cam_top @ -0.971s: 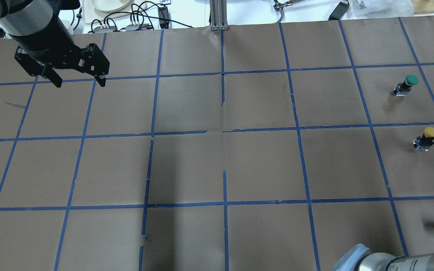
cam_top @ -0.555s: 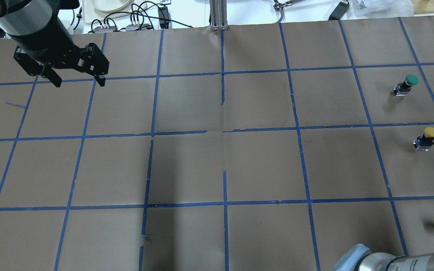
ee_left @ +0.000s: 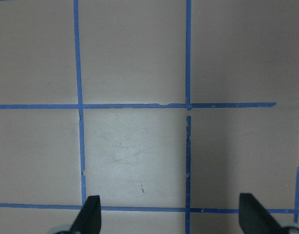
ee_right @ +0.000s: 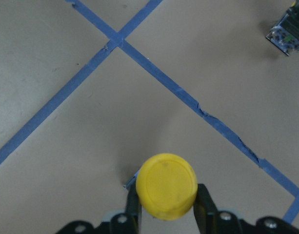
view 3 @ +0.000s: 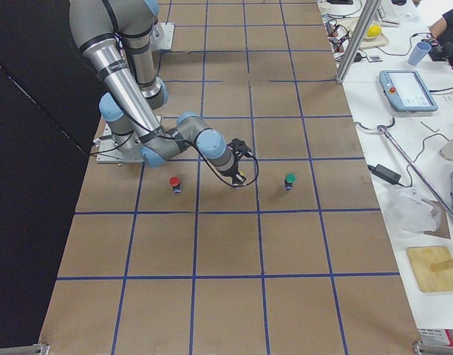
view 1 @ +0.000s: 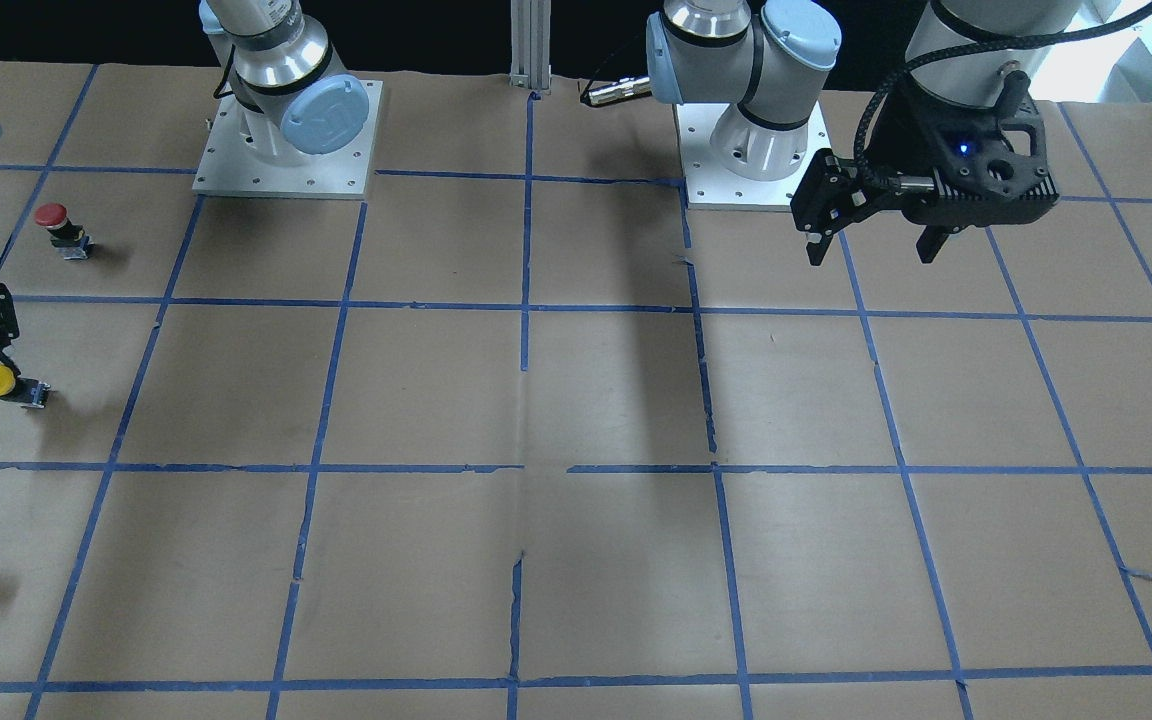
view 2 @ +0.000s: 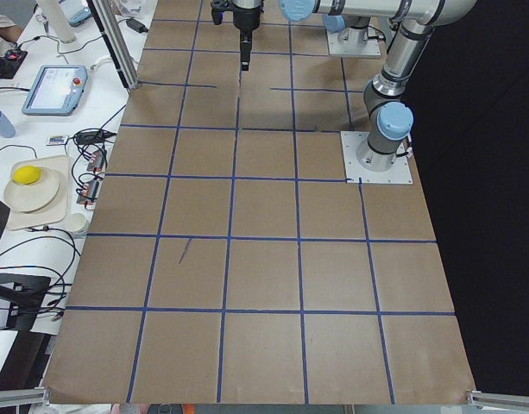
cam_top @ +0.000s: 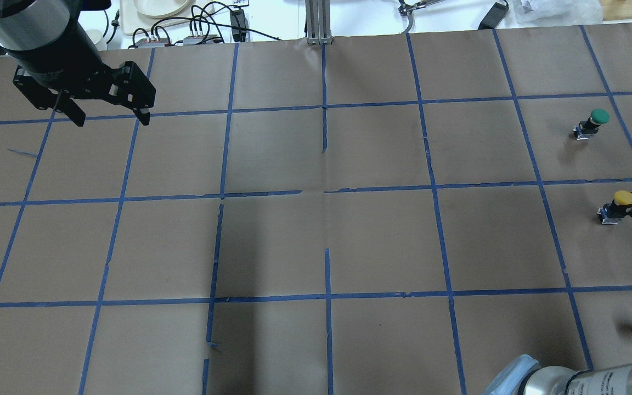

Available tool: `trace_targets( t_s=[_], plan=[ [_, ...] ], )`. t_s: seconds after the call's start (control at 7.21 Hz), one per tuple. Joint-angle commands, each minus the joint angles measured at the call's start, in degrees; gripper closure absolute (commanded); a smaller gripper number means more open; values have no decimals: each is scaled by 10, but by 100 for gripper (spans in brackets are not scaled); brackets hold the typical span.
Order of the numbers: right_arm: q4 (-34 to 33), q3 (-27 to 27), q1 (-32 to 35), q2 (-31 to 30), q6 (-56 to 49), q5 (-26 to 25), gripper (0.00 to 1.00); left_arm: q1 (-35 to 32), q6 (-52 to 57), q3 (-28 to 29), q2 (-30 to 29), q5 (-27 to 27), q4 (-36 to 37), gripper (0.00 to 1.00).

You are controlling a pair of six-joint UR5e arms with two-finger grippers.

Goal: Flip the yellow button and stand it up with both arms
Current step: 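Set the button upright on the table and open the right gripper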

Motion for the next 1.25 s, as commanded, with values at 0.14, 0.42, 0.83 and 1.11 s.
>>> trace_targets(
  t_s=[0.14, 0.42, 0.83, 1.11],
  plan=[
    [6, -1, -1, -2, 5, -6, 7, 0, 0, -10, 6, 1, -1, 0],
    [16, -1, 0, -32, 66, -18, 1, 2, 0, -10, 6, 1, -1, 0],
    [122, -19, 19, -127, 237, -46, 0, 9, 0, -21, 28, -1, -13, 0],
    [180, -75, 77, -130, 354, -104, 0, 10, -31, -20, 24, -2, 10, 0]
  ],
)
